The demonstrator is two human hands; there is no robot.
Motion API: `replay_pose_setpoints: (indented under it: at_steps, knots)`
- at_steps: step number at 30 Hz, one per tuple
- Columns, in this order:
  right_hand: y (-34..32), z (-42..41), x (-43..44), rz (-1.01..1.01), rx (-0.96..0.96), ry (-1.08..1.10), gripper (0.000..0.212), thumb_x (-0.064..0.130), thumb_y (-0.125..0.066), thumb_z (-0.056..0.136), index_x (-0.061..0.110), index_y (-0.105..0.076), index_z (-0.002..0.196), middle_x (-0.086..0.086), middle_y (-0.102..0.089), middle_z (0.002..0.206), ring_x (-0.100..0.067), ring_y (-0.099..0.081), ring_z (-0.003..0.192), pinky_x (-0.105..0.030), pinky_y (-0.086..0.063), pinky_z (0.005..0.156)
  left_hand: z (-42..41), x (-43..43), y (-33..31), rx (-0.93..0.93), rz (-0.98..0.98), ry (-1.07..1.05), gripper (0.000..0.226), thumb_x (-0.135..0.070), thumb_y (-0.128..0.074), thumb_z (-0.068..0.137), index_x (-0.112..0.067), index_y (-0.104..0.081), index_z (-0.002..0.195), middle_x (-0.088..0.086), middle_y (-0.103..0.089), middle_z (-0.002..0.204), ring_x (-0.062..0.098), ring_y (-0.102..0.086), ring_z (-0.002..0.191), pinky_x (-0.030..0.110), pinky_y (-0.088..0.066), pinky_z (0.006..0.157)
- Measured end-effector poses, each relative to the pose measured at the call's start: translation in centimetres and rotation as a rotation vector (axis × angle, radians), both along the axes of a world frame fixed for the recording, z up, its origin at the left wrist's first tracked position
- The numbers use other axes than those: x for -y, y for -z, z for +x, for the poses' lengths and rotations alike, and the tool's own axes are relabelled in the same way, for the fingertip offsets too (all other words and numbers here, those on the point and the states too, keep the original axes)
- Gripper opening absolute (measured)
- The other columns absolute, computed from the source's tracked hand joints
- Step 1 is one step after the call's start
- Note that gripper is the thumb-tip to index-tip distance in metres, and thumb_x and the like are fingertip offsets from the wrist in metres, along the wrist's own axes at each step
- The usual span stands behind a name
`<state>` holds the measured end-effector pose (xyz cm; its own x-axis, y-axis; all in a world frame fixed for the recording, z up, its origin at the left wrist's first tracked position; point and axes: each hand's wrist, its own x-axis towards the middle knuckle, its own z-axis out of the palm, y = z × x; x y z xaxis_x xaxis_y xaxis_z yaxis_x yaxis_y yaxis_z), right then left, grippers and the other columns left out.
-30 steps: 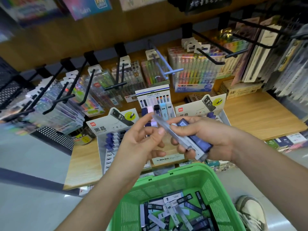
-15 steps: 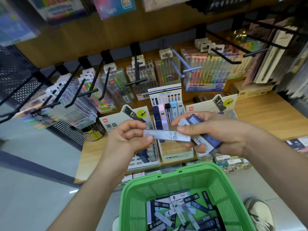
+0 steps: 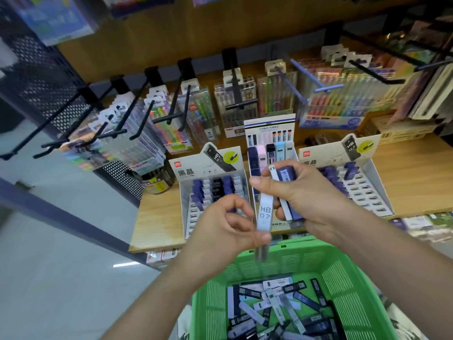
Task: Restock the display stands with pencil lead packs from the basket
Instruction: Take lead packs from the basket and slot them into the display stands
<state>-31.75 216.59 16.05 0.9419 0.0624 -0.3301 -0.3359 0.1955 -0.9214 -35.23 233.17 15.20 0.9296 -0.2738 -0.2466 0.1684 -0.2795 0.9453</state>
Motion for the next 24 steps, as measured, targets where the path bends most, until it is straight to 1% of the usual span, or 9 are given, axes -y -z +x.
replay_pose_setpoints:
  at_steps: [2,4,6,9,12,15,18,20,24]
  knots:
    - [0.4,-0.3,-0.9,0.006,-0.015,-0.008,0.049,0.033,-0.085,0.052,0.013,-0.064,0.091,0.002,-0.065,0.062,-0.01,-0.06,0.048,-0.019,-0.045,0.041,-0.6,0.2,0.6,0.008,-0.022,0.025,0.054,-0.014,-0.083,0.071,-0.042,-0.053,0.108,0.006,-0.07,0.068,0.014,-0.063,0.056,0.023,-0.048,0.054]
    - [0.7,-0.4,-1.5,0.027,-0.077,-0.031,0.042,0.039,-0.081,0.065,0.012,-0.065,0.094,0.001,-0.064,0.059,-0.011,-0.057,0.045,-0.02,-0.044,0.04,-0.5,-0.3,0.7,0.044,-0.043,0.043,0.068,-0.011,-0.079,0.076,-0.059,-0.049,0.115,0.005,-0.07,0.068,0.016,-0.065,0.055,0.025,-0.05,0.053]
    - [1.0,-0.2,-1.7,0.094,-0.185,-0.038,0.027,0.036,-0.072,0.085,0.012,-0.065,0.095,-0.003,-0.063,0.06,-0.013,-0.053,0.045,-0.021,-0.042,0.039,0.2,-1.6,0.5,0.099,-0.038,-0.003,0.062,-0.009,-0.075,0.08,-0.054,-0.054,0.117,0.006,-0.07,0.067,0.018,-0.066,0.055,0.025,-0.052,0.054]
    - [0.7,0.3,-1.3,0.27,-0.306,-0.004,0.006,0.007,-0.06,0.091,0.006,-0.063,0.096,-0.011,-0.062,0.068,-0.016,-0.052,0.05,-0.024,-0.043,0.04,2.5,-4.9,0.8,0.206,0.061,-0.242,0.042,-0.009,-0.067,0.087,-0.041,-0.062,0.113,0.007,-0.071,0.066,0.018,-0.068,0.058,0.023,-0.054,0.057]
    - [0.6,0.5,-1.0,0.369,-0.345,0.048,0.022,-0.008,-0.05,0.088,0.006,-0.059,0.103,-0.018,-0.066,0.081,-0.021,-0.057,0.056,-0.026,-0.047,0.044,4.5,-8.5,2.5,0.25,0.176,-0.423,0.023,-0.011,-0.065,0.09,-0.026,-0.067,0.107,0.003,-0.072,0.069,0.017,-0.07,0.062,0.024,-0.057,0.06]
    - [0.7,0.4,-0.9,0.365,-0.324,0.041,0.019,-0.007,-0.05,0.091,0.003,-0.053,0.106,-0.021,-0.074,0.087,-0.025,-0.067,0.062,-0.029,-0.053,0.047,5.5,-9.6,5.5,0.246,0.353,-0.404,0.015,-0.012,-0.066,0.089,-0.027,-0.066,0.092,-0.003,-0.069,0.072,0.016,-0.069,0.07,0.033,-0.058,0.074]
    - [0.7,0.3,-0.9,0.328,-0.309,0.01,0.017,-0.004,-0.049,0.094,-0.002,-0.052,0.11,-0.021,-0.075,0.09,-0.025,-0.073,0.068,-0.032,-0.058,0.054,5.9,-9.5,8.1,0.273,0.51,-0.316,0.025,-0.01,-0.069,0.086,-0.033,-0.064,0.078,-0.016,-0.065,0.079,0.0,-0.062,0.074,0.009,-0.048,0.071]
    - [0.7,0.2,-0.8,0.319,-0.304,-0.004,0.018,-0.003,-0.049,0.094,-0.002,-0.053,0.111,-0.02,-0.075,0.091,-0.025,-0.074,0.071,-0.032,-0.058,0.054,6.0,-9.3,9.4,0.282,0.552,-0.263,0.02,-0.008,-0.07,0.085,-0.028,-0.068,0.084,-0.014,-0.066,0.082,-0.009,-0.058,0.073,0.004,-0.044,0.068]
    - [0.9,0.1,-0.8,0.309,-0.307,-0.005,0.019,-0.002,-0.051,0.094,-0.003,-0.056,0.112,-0.019,-0.075,0.091,-0.025,-0.075,0.075,-0.03,-0.058,0.054,6.2,-9.1,10.4,0.318,0.629,-0.226,0.014,-0.009,-0.069,0.087,-0.015,-0.074,0.099,-0.009,-0.069,0.088,0.001,-0.061,0.077,0.014,-0.046,0.079]
